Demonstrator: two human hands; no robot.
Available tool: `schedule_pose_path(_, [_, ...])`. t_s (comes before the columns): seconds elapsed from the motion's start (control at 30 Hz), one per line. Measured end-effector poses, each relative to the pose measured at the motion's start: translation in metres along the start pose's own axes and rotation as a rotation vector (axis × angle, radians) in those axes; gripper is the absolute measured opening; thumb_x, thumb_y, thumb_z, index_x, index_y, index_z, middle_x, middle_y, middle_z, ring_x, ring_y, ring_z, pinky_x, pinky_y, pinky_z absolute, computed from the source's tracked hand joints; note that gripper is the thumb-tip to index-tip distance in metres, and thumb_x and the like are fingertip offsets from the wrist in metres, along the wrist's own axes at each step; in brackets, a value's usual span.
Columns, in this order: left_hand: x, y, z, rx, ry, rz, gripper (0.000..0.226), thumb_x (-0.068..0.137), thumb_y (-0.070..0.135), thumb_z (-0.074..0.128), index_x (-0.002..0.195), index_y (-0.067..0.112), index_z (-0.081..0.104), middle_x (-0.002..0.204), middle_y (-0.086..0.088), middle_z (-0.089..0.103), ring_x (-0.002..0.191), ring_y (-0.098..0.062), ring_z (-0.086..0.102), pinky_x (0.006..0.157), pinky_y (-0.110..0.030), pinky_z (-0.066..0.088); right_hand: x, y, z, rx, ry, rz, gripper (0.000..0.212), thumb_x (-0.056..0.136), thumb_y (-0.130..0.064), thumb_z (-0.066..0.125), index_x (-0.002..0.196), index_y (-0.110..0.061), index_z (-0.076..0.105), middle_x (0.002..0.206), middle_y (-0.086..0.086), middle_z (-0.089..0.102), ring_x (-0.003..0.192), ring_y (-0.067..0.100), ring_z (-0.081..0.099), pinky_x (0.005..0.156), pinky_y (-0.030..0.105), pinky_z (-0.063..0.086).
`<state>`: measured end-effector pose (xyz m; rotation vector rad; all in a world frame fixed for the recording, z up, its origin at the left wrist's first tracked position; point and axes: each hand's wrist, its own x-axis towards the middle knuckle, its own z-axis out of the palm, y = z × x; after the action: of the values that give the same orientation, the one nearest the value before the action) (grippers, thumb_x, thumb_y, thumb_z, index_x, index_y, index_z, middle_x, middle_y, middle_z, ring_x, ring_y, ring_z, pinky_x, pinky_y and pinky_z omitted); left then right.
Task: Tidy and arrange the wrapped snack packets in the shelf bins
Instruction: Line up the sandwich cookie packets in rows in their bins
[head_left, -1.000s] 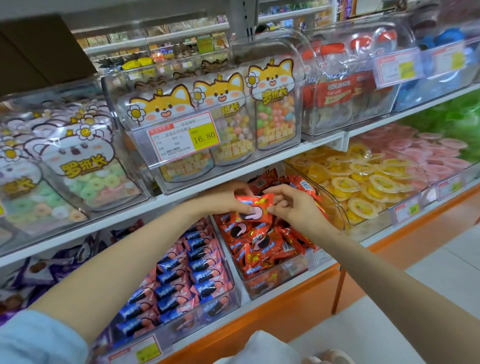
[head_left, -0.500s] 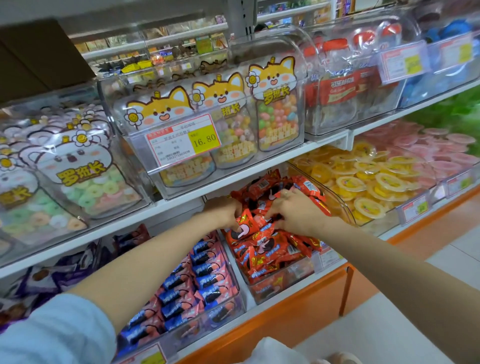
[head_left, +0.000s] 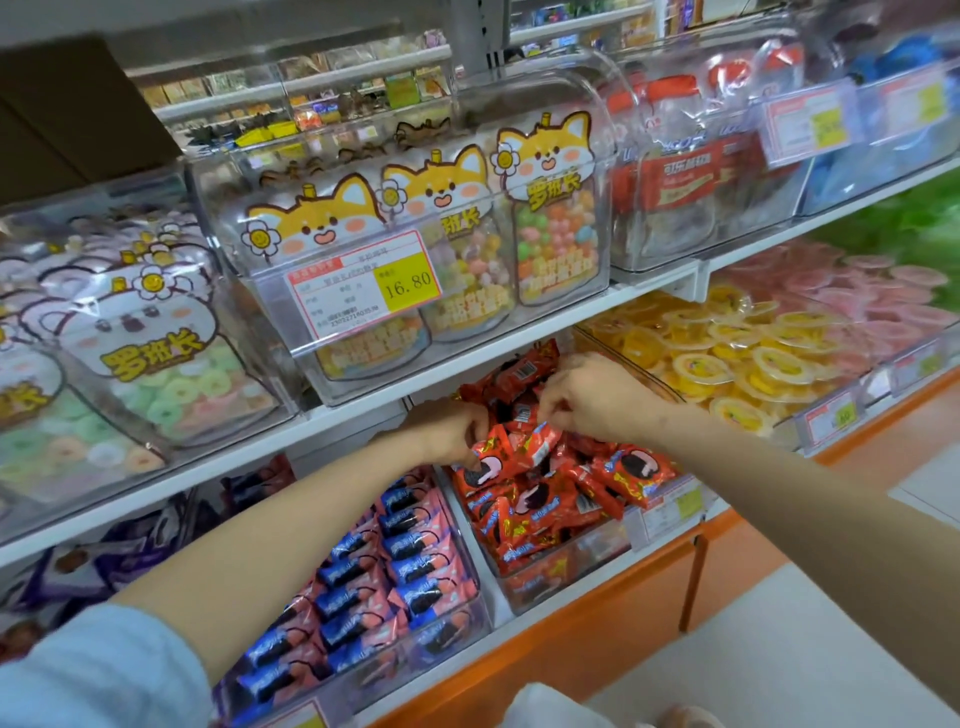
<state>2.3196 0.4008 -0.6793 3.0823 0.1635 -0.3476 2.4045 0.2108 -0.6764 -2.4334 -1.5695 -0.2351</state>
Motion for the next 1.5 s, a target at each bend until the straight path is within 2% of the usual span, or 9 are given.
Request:
schedule_pose_path(0.17, [0.006,0.011,0.016,0.065,0.017,0.007,0.022,0.078,0.027,0.072,0.096,0.021,0.062,0.098,0.004,0.065,0.092,-0.015,0.058,0.070,-0.024,0.039,-0.023,0.013,-0.019,0.155,0.025,0.124,0.013,0.084,-0.015,0.066,0.094,-0.019,0.073,0.098,-0.007,0.067,0.099,0.010,0.050,0.082,0.023,0.038])
schedule_pose_path(0.37, [0.004,0.017,0.018,0.115,-0.003,-0.032,0.060,0.068,0.047,0.076,0.110,0.016,0.047,0.106,-0.005,0.052,0.085,-0.019,0.047,0.065,-0.029,0.036,-0.043,0.015,-0.012,0.309,0.044,0.197,0.008,0.084,-0.010,0.067,0.087,-0.014,0.074,0.076,-0.016,0.058,0.067,-0.005,0.053,0.074,0.029,0.050])
schedule_pose_path(0.7, [0.002,0.026,0.012,0.230,-0.012,-0.145,0.054,0.076,0.045,0.072,0.112,0.011,0.051,0.112,-0.008,0.055,0.097,-0.025,0.056,0.070,-0.030,0.041,-0.054,0.014,-0.002,0.367,0.169,0.247,0.008,0.083,-0.012,0.070,0.088,-0.016,0.074,0.088,-0.003,0.067,0.082,0.014,0.061,0.078,0.035,0.052])
schedule_pose_path(0.87, [-0.010,0.026,-0.004,-0.455,0.251,-0.090,0.019,0.095,0.028,0.052,0.106,0.013,0.054,0.101,-0.003,0.062,0.092,-0.020,0.059,0.078,-0.030,0.046,-0.052,0.006,-0.003,0.417,0.298,0.213,0.007,0.083,-0.005,0.069,0.087,-0.009,0.072,0.081,-0.005,0.059,0.067,0.011,0.057,0.066,0.028,0.048])
schedule_pose_path(0.97, [-0.027,0.038,-0.013,-1.116,-0.084,-0.149,0.035,0.095,0.037,0.049,0.118,0.011,0.050,0.096,-0.001,0.065,0.085,-0.014,0.066,0.076,-0.024,0.054,-0.048,-0.005,0.001,0.454,0.363,0.191,0.007,0.082,-0.002,0.068,0.087,-0.007,0.071,0.080,-0.014,0.053,0.066,0.004,0.052,0.064,0.012,0.041])
schedule_pose_path(1.07, [-0.030,0.035,-0.007,-1.307,-0.277,-0.110,0.024,0.092,0.033,0.054,0.108,0.016,0.058,0.097,-0.002,0.069,0.086,-0.011,0.068,0.073,-0.021,0.056,-0.044,-0.016,0.005,0.499,0.367,0.136,0.010,0.082,0.000,0.068,0.088,-0.007,0.072,0.088,-0.004,0.059,0.071,0.002,0.054,0.065,0.007,0.042])
schedule_pose_path(1.2, [-0.032,0.022,-0.002,-1.250,-0.006,-0.171,0.021,0.085,0.023,0.067,0.103,0.016,0.059,0.092,-0.003,0.065,0.076,-0.008,0.060,0.062,-0.014,0.050,-0.045,-0.026,0.007,0.502,0.288,0.168,0.030,0.085,-0.011,0.067,0.113,-0.019,0.061,0.106,-0.007,0.055,0.083,0.007,0.059,0.072,0.021,0.050])
schedule_pose_path(1.33, [-0.041,0.002,0.002,-1.257,0.291,-0.240,0.016,0.081,0.023,0.071,0.092,0.018,0.060,0.089,0.000,0.066,0.076,-0.008,0.060,0.057,-0.011,0.049,-0.050,-0.029,0.017,0.291,-0.060,0.179,0.048,0.080,-0.046,0.068,0.120,-0.025,0.053,0.110,-0.006,0.058,0.100,0.010,0.045,0.080,0.027,0.041])
schedule_pose_path(1.5, [-0.048,-0.006,0.009,-1.157,0.405,-0.252,0.028,0.077,0.021,0.075,0.101,0.014,0.062,0.106,-0.007,0.066,0.092,-0.018,0.063,0.082,-0.028,0.051,-0.051,-0.035,0.039,-0.101,-0.217,0.125,0.050,0.082,-0.056,0.059,0.121,-0.026,0.052,0.114,-0.001,0.060,0.108,0.020,0.041,0.089,0.032,0.025])
